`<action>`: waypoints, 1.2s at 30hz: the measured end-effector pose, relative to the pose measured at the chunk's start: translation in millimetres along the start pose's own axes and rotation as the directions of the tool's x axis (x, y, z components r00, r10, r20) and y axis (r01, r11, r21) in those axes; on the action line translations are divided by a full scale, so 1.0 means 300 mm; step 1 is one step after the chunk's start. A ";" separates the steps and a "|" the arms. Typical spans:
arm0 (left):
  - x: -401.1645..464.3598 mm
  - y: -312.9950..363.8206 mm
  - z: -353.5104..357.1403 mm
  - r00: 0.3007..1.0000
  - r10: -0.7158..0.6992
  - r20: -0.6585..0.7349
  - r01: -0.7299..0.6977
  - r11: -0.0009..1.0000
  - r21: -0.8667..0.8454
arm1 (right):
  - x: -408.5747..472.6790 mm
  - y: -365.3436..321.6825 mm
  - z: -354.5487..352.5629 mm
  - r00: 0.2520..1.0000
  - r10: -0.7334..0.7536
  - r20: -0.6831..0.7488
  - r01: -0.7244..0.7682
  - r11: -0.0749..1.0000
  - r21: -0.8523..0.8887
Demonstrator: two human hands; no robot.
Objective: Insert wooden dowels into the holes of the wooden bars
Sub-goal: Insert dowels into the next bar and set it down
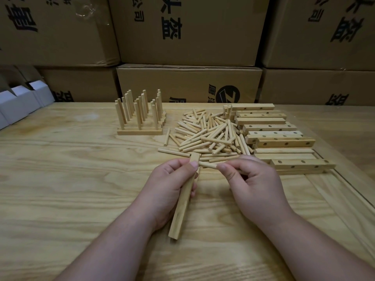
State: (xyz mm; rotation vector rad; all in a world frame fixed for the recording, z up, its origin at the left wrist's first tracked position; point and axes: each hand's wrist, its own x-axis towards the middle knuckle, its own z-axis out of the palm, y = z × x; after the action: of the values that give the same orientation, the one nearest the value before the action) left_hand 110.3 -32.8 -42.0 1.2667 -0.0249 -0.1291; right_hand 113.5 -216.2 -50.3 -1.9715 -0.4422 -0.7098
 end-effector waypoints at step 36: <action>-0.010 0.004 0.023 0.998 -0.021 -0.062 0.039 0.951 0.308 | 0.019 -0.057 -0.071 0.954 -0.099 0.284 0.211 0.893 -0.398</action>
State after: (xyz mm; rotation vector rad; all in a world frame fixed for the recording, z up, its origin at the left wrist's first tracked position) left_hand 106.9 -38.5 -38.6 1.5844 0.0251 -0.1173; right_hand 101.7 -226.8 -27.3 -2.4795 -0.6525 -0.6948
